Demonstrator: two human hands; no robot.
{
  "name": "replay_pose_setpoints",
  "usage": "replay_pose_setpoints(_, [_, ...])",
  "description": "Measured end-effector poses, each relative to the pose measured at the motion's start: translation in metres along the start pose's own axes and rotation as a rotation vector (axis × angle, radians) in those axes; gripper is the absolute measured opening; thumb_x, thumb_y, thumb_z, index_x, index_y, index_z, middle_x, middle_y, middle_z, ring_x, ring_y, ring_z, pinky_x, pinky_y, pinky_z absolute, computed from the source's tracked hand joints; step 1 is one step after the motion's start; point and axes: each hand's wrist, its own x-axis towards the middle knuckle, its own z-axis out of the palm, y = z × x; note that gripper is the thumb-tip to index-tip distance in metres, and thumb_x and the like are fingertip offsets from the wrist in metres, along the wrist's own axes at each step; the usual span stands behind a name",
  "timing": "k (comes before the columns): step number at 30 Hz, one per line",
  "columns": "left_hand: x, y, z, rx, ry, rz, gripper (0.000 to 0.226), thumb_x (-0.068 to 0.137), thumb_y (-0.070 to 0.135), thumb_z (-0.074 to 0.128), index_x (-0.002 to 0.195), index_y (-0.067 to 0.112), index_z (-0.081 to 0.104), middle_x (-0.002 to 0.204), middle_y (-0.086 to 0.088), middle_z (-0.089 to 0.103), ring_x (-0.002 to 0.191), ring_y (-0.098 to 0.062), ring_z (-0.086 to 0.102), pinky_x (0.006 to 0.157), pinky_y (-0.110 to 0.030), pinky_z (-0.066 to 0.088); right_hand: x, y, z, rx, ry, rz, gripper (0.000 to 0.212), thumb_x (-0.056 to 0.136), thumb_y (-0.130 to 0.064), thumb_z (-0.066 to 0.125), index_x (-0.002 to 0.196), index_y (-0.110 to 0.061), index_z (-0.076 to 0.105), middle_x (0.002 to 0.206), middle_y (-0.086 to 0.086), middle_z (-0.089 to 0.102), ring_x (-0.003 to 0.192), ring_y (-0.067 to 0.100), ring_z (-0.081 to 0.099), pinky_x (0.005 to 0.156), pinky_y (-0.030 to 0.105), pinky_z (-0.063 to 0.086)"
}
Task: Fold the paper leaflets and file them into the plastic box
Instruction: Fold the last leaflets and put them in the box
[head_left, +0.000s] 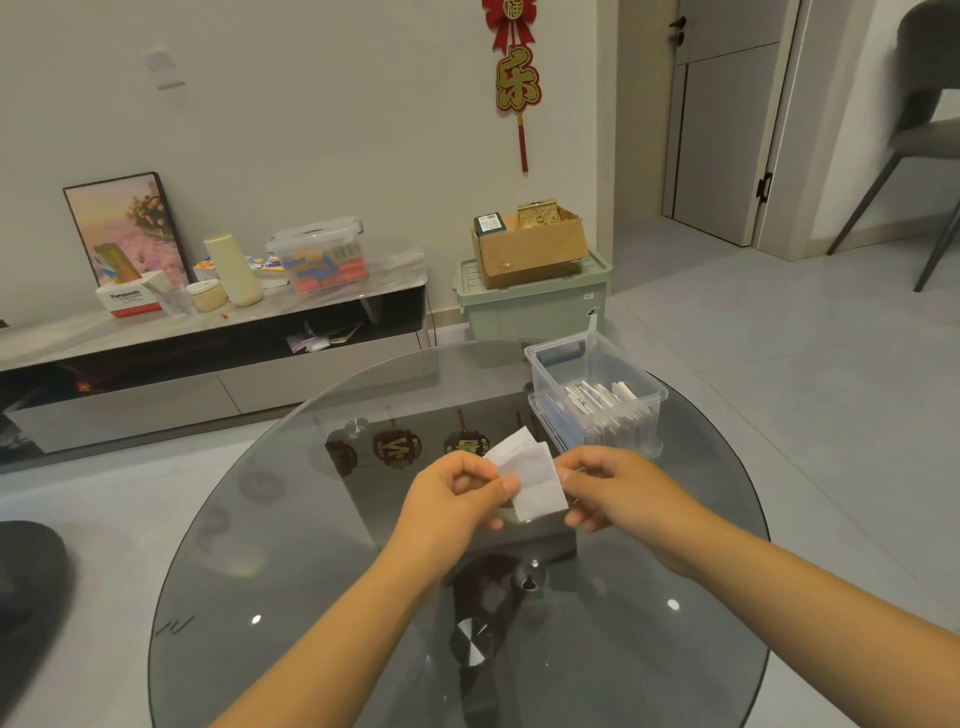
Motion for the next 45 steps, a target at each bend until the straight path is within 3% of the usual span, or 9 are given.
replay_pose_setpoints(5, [0.007,0.02,0.006,-0.184,0.147,0.075,0.015,0.082,-0.003,0.067,0.087,0.004,0.055,0.08,-0.015,0.067,0.066,-0.018,0.065,0.053,-0.02,0.052,0.002,-0.016,-0.002,0.217,0.0,-0.087,0.022,0.096,-0.026,0.051,0.101,-0.013,0.067,0.086,0.001,0.069,0.066,0.013,0.064,0.065,0.025,0.051])
replay_pose_setpoints(8, [0.014,0.029,0.011,-0.23,0.174,0.079,0.021,0.082,-0.004,0.066,0.088,0.007,0.05,0.081,-0.016,0.065,0.065,-0.02,0.066,0.055,-0.021,0.053,0.006,-0.025,-0.005,0.202,0.023,-0.138,0.014,0.09,-0.016,0.061,0.102,-0.013,0.068,0.085,0.001,0.071,0.067,0.011,0.065,0.064,0.021,0.051])
replay_pose_setpoints(18, [0.045,0.052,0.037,-0.263,0.095,0.103,0.023,0.083,-0.002,0.066,0.096,0.01,0.051,0.083,-0.011,0.069,0.069,-0.018,0.067,0.061,-0.022,0.052,0.024,-0.04,-0.034,0.125,0.334,-0.197,0.01,0.087,-0.012,0.064,0.079,-0.014,0.069,0.07,0.002,0.069,0.048,0.003,0.058,0.051,0.014,0.047])
replay_pose_setpoints(22, [0.065,0.062,0.057,0.07,-0.005,0.144,0.025,0.085,0.021,0.069,0.104,0.021,0.053,0.092,0.001,0.069,0.08,-0.008,0.067,0.064,-0.012,0.048,0.03,-0.038,-0.058,-0.098,0.645,-0.25,0.01,0.084,-0.02,0.066,0.075,-0.022,0.068,0.07,-0.008,0.068,0.063,0.006,0.061,0.062,0.022,0.05])
replay_pose_setpoints(25, [0.083,0.062,0.067,0.523,-0.135,0.323,0.006,0.092,0.034,0.056,0.097,0.036,0.058,0.098,0.02,0.063,0.102,-0.003,0.054,0.092,-0.018,0.037,0.035,-0.035,-0.076,-0.273,0.799,-0.237,0.009,0.084,-0.026,0.064,0.076,-0.026,0.065,0.071,-0.014,0.065,0.069,0.006,0.06,0.063,0.029,0.05])
replay_pose_setpoints(29, [0.1,0.057,0.079,1.042,-0.381,0.633,0.037,0.096,0.046,0.034,0.112,0.028,0.062,0.114,0.014,0.06,0.115,-0.003,0.041,0.107,-0.027,0.009,0.041,-0.027,-0.084,-0.504,0.88,-0.217,0.011,0.086,-0.029,0.062,0.076,-0.025,0.064,0.071,-0.013,0.063,0.064,0.008,0.056,0.051,0.019,0.037])
replay_pose_setpoints(32, [0.11,0.054,0.085,1.159,-0.479,0.76,0.064,0.088,0.062,0.014,0.122,0.028,0.057,0.123,0.012,0.058,0.119,-0.006,0.038,0.109,-0.033,0.01,0.044,-0.021,-0.082,-0.62,0.877,-0.199,0.011,0.086,-0.031,0.061,0.076,-0.027,0.063,0.071,-0.012,0.062,0.065,0.009,0.053,0.05,0.014,0.032])
replay_pose_setpoints(37, [0.122,0.048,0.082,1.202,-0.582,0.818,0.071,0.086,0.069,0.013,0.132,0.029,0.048,0.133,0.015,0.049,0.12,-0.006,0.035,0.108,-0.035,0.015,0.047,-0.016,-0.076,-0.726,0.906,-0.238,0.009,0.081,-0.027,0.066,0.073,-0.025,0.063,0.071,-0.009,0.059,0.068,0.013,0.054,0.051,0.024,0.036])
replay_pose_setpoints(45, [0.122,0.043,0.084,1.233,-0.526,0.857,0.095,0.074,0.079,-0.007,0.119,0.024,0.056,0.117,0.01,0.051,0.11,-0.011,0.039,0.104,-0.032,0.013,0.056,-0.003,-0.076,-1.009,1.006,-0.295,0.03,0.055,-0.016,0.085,0.056,-0.021,0.056,0.052,-0.008,0.051,0.051,0.02,0.053,0.044,0.012,0.009])
